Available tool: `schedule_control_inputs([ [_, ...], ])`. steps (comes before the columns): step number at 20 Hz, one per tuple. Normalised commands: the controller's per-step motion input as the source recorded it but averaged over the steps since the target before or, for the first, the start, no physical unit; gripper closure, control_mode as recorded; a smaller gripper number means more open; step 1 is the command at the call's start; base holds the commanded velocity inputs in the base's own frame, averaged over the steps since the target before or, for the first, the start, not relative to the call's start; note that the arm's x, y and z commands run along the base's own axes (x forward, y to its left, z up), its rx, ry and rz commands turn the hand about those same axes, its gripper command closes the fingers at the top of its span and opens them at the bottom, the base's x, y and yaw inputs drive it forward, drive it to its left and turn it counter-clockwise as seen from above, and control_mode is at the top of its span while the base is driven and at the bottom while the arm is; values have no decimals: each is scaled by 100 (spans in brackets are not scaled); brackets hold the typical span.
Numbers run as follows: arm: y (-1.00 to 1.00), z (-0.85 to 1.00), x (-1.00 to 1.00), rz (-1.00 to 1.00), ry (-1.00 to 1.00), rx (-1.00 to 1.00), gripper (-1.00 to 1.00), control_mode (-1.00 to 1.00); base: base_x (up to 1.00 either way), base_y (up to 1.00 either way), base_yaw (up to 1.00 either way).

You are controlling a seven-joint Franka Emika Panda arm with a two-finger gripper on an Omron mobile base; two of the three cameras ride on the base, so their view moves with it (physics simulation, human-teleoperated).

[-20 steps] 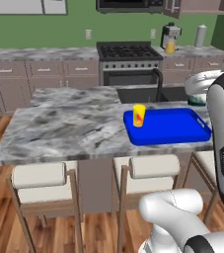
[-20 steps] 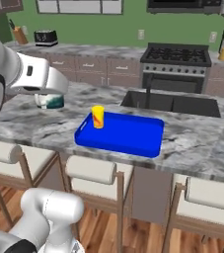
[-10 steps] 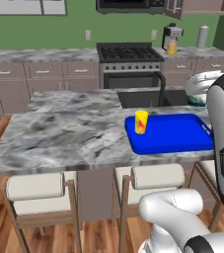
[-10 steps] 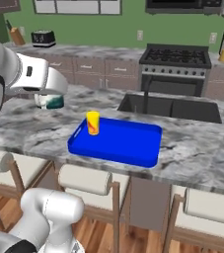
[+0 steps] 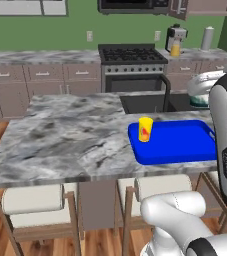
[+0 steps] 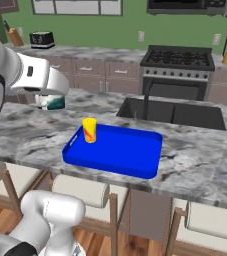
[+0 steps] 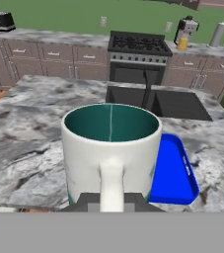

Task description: There is a tray on the dining counter. Grab the cup, mug, and pitcher and place them on the tray. The pitcher may be placed next to the tray if it cannot fit the tray.

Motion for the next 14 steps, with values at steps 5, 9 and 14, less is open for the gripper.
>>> schedule_control_inputs([
  [5,0,0,0,0,0,0,100,100,18,-24,0],
  [9,0,0,0,0,0,0,100,100,29,-17,-2],
  [14,0,0,0,0,0,0,100,100,33,-13,-5],
])
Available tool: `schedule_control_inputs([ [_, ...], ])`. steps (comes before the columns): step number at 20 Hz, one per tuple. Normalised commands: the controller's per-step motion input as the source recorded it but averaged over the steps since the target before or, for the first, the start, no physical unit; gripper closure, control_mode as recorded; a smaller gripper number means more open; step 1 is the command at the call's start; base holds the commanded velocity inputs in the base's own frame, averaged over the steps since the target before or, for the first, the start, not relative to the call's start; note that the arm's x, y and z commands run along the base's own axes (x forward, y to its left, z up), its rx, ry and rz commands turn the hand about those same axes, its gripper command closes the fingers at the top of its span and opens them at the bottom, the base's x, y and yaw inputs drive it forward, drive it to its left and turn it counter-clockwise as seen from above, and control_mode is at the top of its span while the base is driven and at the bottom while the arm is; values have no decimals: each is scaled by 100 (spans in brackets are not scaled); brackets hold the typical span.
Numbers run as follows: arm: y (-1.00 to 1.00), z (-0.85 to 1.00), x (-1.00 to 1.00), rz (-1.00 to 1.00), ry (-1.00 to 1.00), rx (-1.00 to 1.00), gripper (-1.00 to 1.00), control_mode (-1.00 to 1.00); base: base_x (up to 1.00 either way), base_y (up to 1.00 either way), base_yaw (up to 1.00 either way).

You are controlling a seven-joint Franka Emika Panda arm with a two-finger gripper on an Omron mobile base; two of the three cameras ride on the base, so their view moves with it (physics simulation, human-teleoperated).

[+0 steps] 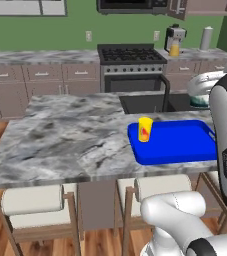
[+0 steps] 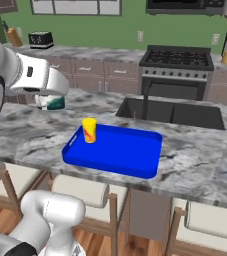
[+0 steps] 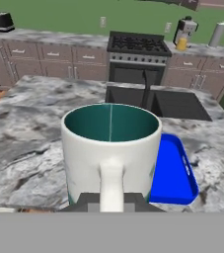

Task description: There is a tray on the dining counter. Grab the cup, mug, and pitcher and place them on the tray. The pitcher may be placed next to the tray if it cannot fit the tray.

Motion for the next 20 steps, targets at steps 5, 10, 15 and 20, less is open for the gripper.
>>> schedule_control_inputs([
  [5,0,0,0,0,0,0,100,100,38,-4,-19],
  [10,0,0,0,0,0,0,100,100,27,0,-13],
  [15,0,0,0,0,0,0,100,100,3,0,-1],
  [20,0,0,0,0,0,0,100,-100,0,0,0],
])
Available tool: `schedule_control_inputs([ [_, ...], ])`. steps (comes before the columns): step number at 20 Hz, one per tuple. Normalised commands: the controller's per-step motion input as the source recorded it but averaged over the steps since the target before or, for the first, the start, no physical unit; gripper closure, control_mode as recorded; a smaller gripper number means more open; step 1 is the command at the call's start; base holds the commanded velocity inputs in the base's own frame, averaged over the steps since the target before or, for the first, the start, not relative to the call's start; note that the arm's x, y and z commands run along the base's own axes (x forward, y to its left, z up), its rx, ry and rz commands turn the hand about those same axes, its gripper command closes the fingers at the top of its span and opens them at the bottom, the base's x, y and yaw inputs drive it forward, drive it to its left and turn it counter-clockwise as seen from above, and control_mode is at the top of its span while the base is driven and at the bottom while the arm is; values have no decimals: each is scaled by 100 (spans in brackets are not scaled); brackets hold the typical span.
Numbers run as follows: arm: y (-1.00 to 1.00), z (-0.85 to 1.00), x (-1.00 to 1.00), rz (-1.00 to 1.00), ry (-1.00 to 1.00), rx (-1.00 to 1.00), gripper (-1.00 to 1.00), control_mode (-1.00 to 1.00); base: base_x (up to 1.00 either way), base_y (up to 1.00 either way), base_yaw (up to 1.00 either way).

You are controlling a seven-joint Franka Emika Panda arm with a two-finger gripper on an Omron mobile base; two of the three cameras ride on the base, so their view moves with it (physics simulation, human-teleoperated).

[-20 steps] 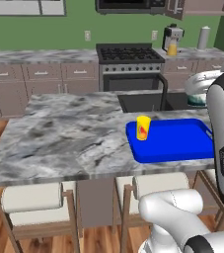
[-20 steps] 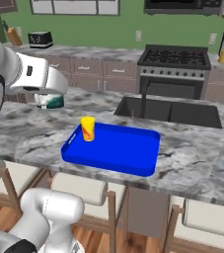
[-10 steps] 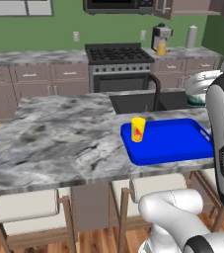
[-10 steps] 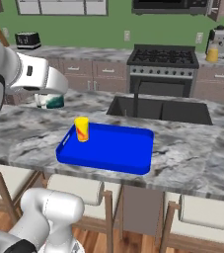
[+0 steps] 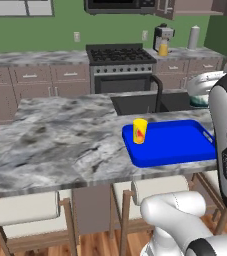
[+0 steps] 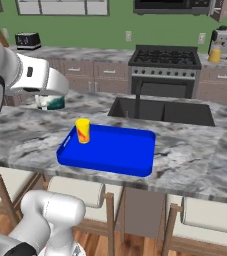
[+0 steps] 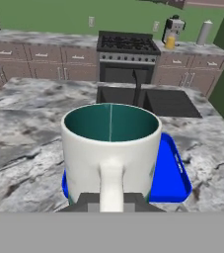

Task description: There is a tray on the dining counter. Grab the cup, mug, and pitcher and place them on the tray. The pitcher may be placed next to the tray if it cannot fit the tray.

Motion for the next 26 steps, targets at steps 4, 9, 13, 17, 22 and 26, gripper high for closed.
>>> schedule_control_inputs([
  [4,-6,-16,10,4,0,0,100,-100,0,0,0],
  [9,-9,-64,31,20,0,0,100,-100,0,0,0],
  [13,0,-86,37,29,0,0,100,-100,0,0,0],
  [17,-2,-67,24,28,0,0,100,-100,0,0,0],
  [22,-13,-48,20,23,0,0,100,-100,0,0,0],
  [26,-17,-25,19,17,0,3,100,-100,0,0,0],
])
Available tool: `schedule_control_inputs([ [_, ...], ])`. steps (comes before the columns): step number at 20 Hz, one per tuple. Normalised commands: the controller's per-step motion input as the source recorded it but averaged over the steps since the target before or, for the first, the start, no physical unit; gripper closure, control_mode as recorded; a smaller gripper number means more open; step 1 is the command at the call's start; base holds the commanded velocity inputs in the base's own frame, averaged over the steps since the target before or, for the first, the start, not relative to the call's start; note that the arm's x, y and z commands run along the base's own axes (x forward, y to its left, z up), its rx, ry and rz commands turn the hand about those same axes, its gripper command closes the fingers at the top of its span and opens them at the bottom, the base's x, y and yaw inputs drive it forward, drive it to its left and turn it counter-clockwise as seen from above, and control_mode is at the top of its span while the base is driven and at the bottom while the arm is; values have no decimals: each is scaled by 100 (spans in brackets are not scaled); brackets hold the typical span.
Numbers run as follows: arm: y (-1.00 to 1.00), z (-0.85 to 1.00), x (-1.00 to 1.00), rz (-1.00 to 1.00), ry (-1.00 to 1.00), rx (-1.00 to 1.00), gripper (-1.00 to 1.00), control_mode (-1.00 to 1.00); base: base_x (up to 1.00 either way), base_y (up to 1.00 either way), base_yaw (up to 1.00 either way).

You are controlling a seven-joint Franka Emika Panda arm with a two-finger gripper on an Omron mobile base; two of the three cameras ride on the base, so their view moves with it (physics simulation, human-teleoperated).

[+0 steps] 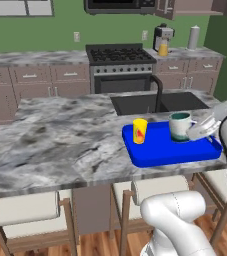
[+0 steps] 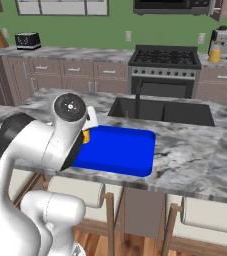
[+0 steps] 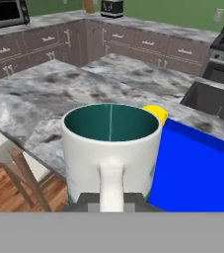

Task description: There is a tray on the dining counter. Grab the cup, mug, and pitcher and place them on the tray. The pitcher may be placed next to the tray if it cannot fit the tray.

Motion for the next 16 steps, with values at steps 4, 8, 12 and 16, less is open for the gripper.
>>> schedule_control_inputs([
  [4,0,-6,15,11,0,3,100,-100,0,0,0],
  [8,0,-19,10,9,0,2,100,-100,0,0,0],
  [12,0,-36,15,8,0,1,100,-100,0,0,0],
  [16,0,-44,23,7,0,1,100,-100,0,0,0],
])
